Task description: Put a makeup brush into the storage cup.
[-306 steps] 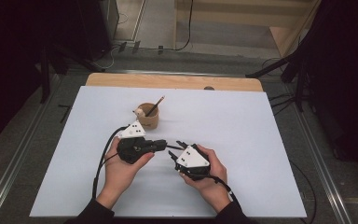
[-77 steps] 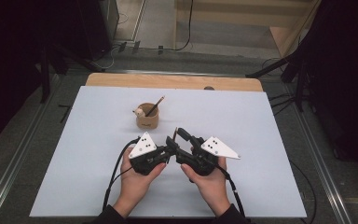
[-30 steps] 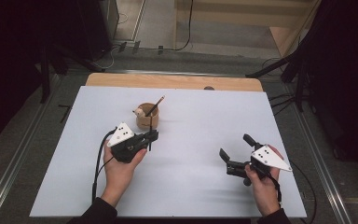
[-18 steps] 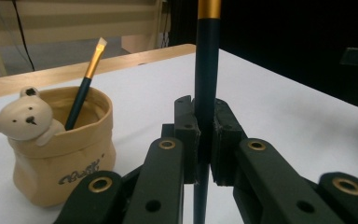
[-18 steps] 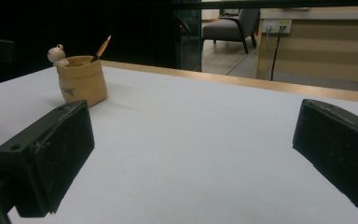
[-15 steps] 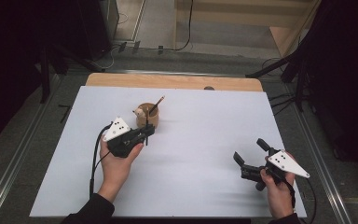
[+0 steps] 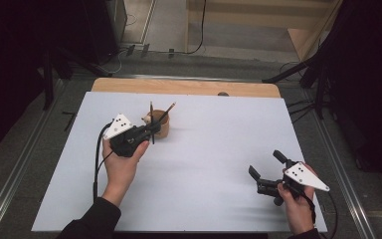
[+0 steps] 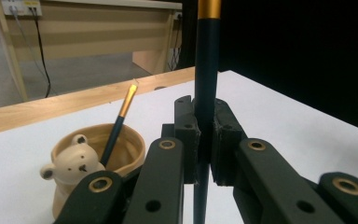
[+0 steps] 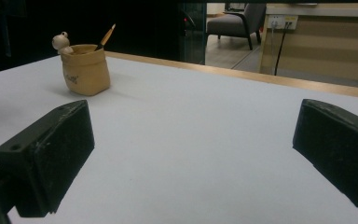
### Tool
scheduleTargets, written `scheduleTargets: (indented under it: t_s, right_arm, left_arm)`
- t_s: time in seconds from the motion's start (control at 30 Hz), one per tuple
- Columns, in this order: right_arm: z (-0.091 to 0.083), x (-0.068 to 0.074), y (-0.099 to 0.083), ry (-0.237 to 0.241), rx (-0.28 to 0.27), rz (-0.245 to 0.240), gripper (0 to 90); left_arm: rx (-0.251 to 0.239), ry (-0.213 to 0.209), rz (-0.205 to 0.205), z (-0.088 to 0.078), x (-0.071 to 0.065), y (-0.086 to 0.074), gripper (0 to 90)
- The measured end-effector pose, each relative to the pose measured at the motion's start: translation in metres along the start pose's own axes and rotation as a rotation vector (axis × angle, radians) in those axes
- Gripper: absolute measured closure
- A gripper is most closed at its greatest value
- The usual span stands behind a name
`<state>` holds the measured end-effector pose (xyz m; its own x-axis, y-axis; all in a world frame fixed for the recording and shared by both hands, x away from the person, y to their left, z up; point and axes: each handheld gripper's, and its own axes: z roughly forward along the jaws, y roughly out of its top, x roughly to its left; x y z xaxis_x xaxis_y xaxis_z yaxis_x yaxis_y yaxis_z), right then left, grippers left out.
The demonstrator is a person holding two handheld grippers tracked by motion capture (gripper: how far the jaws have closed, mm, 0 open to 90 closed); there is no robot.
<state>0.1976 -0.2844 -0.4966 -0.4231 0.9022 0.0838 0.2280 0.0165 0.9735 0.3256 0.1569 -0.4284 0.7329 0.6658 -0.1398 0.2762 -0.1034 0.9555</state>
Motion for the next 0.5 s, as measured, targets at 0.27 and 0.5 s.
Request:
scheduleTargets:
  t_s: [0.27, 0.5]
  right_arm:
    - [-0.002, -0.002, 0.002, -0.007, -0.012, 0.016, 0.0]
    - [-0.002, -0.003, 0.001, -0.007, -0.014, 0.017, 0.0]
  left_arm:
    - [-0.021, 0.006, -0.016, 0.003, 0.008, 0.007, 84.1]
    - [-0.036, 0.017, -0.019, 0.011, 0.012, 0.014, 84.1]
